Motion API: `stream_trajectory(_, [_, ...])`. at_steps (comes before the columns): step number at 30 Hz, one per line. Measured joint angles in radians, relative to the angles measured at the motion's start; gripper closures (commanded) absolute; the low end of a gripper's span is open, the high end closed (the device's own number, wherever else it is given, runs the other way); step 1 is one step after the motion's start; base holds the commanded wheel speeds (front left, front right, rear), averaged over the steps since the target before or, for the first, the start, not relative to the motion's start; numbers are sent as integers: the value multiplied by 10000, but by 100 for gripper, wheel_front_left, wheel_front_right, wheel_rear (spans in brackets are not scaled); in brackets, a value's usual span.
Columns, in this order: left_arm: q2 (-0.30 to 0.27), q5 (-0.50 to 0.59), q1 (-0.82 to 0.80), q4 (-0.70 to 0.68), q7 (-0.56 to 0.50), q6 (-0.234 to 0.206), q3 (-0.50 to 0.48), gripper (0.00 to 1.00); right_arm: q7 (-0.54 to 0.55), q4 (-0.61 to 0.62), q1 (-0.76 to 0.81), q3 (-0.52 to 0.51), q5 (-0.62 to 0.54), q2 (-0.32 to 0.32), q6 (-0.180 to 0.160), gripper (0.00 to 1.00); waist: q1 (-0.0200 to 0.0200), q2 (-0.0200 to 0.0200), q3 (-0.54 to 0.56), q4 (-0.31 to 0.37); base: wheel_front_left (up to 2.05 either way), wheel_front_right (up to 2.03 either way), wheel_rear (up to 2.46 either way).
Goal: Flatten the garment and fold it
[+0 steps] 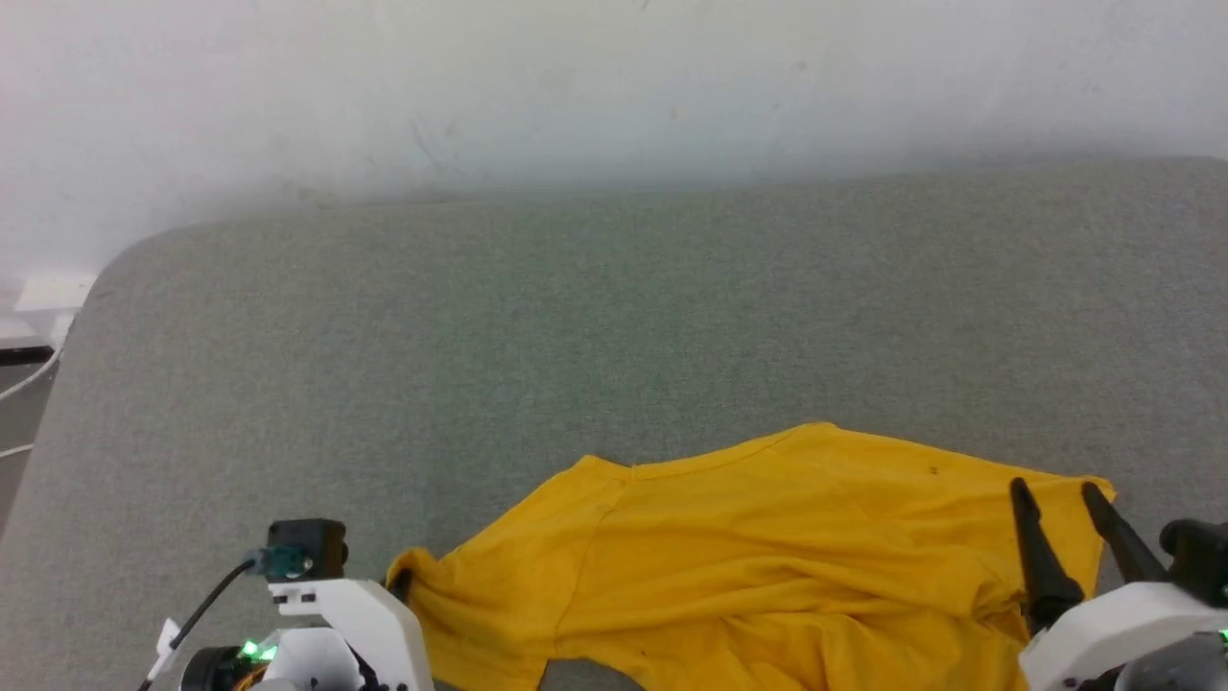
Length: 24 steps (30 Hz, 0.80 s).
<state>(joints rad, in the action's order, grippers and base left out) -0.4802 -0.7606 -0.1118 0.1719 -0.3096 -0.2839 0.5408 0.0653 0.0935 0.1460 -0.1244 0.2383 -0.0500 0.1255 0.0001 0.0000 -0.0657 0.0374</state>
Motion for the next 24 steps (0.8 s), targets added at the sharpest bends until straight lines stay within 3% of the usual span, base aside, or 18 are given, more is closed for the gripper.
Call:
stream_trajectory(4, [119, 224, 272, -514, 1208, -374, -387, 100, 1037, -999, -600, -790, 75, -86, 0, 0, 0, 0, 7, -150, 0, 0, 0])
stream_trajectory(10, [284, 445, 360, -1051, 2019, -546, -504, 100, 3152, -2934, -1712, -1708, 631, -1227, -2, 0, 0, 0, -75, -345, 0, 0, 0])
stream_trajectory(16, [334, 606, 365, -1354, 2228, -546, -495, 100, 4991, -4314, -2987, -1572, 1198, -2048, -2, 0, 0, 0, -428, -433, 0, 0, 0])
stream_trajectory(24, [366, 759, -79, -1526, 2311, -500, -428, 100, 6138, -5994, -4411, -1156, 1325, -2451, -2, 0, -1, 0, -1143, -543, 0, 0, 0])
